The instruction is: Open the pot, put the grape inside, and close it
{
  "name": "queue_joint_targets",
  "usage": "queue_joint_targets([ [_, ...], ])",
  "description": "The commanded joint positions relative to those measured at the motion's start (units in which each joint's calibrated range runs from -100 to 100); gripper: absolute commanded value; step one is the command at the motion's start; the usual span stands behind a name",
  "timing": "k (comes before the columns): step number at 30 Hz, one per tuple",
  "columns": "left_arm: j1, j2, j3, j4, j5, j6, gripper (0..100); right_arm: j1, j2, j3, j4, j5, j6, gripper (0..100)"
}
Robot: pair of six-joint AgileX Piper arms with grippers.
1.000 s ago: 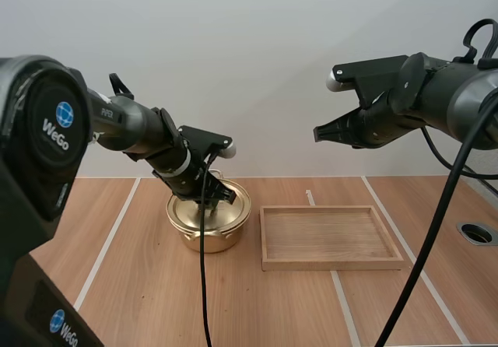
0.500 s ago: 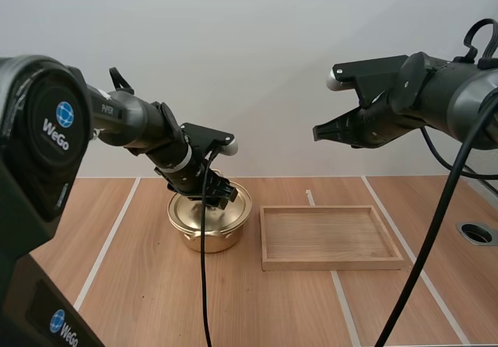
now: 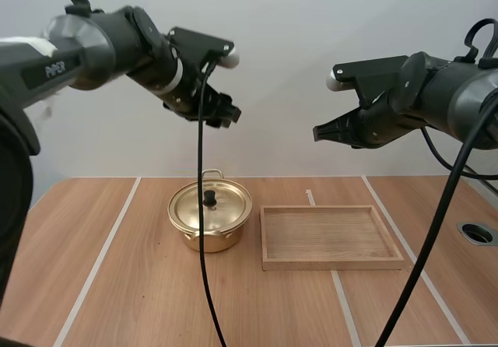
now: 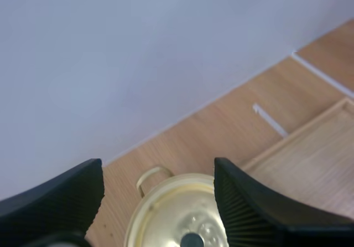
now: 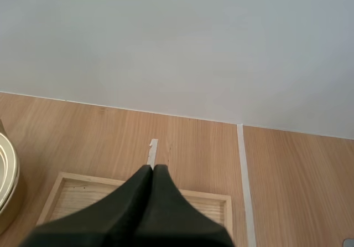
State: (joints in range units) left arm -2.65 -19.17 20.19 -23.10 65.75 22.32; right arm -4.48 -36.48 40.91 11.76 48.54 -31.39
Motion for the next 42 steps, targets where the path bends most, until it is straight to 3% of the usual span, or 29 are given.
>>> queue_joint_targets([
  [1, -0.2, -3.15, -5.08, 0.68, 1.57, -1.64, 93, -0.21, -0.8, 0.2, 0.4, 0.72, -0.25, 0],
  [5, -0.12, -6.45, -9.66, 3.39, 1.75, -3.96, 90, -0.21, -0.8, 0.2, 0.54, 0.9, -0.25, 0],
  [7, 0.22, -7.56, -10.98, 3.99, 1.9, -5.13, 80, -0.21, -0.8, 0.2, 0.79, 0.9, -0.25, 0],
  [10, 1.13, -9.13, -11.75, 5.2, 1.9, -6.23, 46, -0.21, -0.8, 0.2, 1.02, 0.9, -0.25, 0],
  [12, 1.86, -9.91, -11.75, 5.29, 1.9, -6.14, 10, -0.21, -0.8, 0.2, 1.28, 0.9, -0.25, 0],
  [13, 2.08, -10.28, -11.75, 5.29, 1.9, -6.01, 0, -0.21, -0.8, 0.2, 1.61, 0.9, -0.25, 0],
  [20, 3.57, -12.73, -11.75, 5.08, 1.38, -7.15, 0, -0.21, -0.95, 0.2, 2.3, 0.9, 0.09, 0],
  [29, 3.71, -16.46, -11.75, 4.5, 9.09, -7.81, 0, -0.21, -2.11, 0.2, 6.17, 3.53, 0.16, 0],
  [31, 3.71, -17.29, -11.09, 4.77, 8.94, -12.48, 0, -0.21, -3.22, 0.07, 8.03, 1.27, 0.16, 0],
  [35, 3.71, -21.03, -5.06, 9.13, -7.26, -21.23, 0, -0.21, -8.01, 0.07, 9.9, -7.11, 0.16, 0],
  [42, 3.71, -28.03, 13.0, 9.69, -24.03, -23.52, 0, -0.15, -12.63, 0.93, 9.8, -10.21, 0.16, 0],
])
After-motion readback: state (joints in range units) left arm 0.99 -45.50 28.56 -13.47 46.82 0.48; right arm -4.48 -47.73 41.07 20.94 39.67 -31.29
